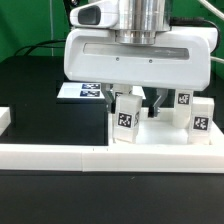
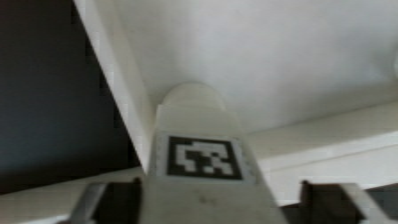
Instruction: Assemble square table
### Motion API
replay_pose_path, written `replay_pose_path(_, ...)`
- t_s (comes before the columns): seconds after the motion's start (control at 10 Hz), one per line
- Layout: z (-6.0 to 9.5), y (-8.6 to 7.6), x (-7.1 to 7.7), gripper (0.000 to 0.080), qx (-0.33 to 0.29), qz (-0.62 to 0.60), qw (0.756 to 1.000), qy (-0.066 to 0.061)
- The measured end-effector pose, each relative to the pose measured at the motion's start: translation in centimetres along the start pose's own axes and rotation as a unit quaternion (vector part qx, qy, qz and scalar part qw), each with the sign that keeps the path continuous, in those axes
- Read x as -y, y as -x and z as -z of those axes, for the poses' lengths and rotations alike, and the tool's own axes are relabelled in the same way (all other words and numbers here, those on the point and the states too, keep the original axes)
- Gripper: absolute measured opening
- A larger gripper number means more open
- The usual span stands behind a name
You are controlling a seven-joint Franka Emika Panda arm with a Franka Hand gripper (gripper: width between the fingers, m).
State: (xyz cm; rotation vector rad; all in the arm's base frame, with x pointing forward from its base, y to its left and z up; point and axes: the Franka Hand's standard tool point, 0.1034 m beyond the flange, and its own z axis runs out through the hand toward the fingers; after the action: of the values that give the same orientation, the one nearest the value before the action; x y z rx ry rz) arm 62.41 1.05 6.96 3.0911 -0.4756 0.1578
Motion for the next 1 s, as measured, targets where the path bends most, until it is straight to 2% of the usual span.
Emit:
replay_pose_path(0.1,-0.04,-0.03,-0.12,0.0288,0.0,-0.047,0.999,0.001)
replay_pose_path(0.5,-0.06,-0.09,-0.26,0.0288,0.0,-0.182,0.983,0.001)
replay_pose_path(0.8,-0.17,-0.09,-0.44,0.029,0.0,-0.356,0.935,0.0)
replay_pose_path(1.0,-0.21,0.03,-0.52,0.029,0.01,-0.49,0.872,-0.007)
